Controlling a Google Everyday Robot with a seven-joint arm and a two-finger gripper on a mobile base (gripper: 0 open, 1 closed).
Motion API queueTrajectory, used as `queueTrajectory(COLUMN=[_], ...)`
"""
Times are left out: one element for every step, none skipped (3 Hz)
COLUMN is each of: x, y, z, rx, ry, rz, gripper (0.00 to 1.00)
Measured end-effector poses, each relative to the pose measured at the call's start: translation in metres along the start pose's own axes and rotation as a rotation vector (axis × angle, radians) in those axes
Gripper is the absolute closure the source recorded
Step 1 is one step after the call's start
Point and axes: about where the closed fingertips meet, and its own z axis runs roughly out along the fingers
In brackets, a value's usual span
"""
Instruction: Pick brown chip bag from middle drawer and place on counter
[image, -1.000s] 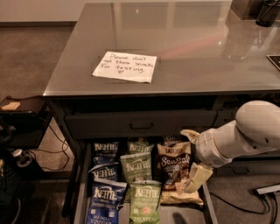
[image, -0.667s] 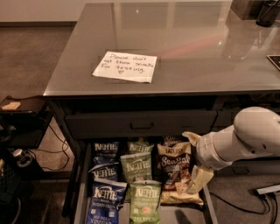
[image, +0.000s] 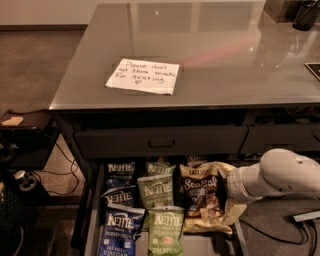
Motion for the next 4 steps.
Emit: queueTrajectory(x=[0.028, 0.048, 0.06, 0.061], y=[0.001, 0.003, 0.014, 0.017], z=[0.034, 0.061, 0.102, 0.105], rx=[0.012, 0.014, -0.023, -0.023], ry=[0.003, 0.0, -0.056, -0.053], rz=[-0.037, -0.028, 0.038, 0.032], gripper=[0.0, 0.0, 0.0, 0.0])
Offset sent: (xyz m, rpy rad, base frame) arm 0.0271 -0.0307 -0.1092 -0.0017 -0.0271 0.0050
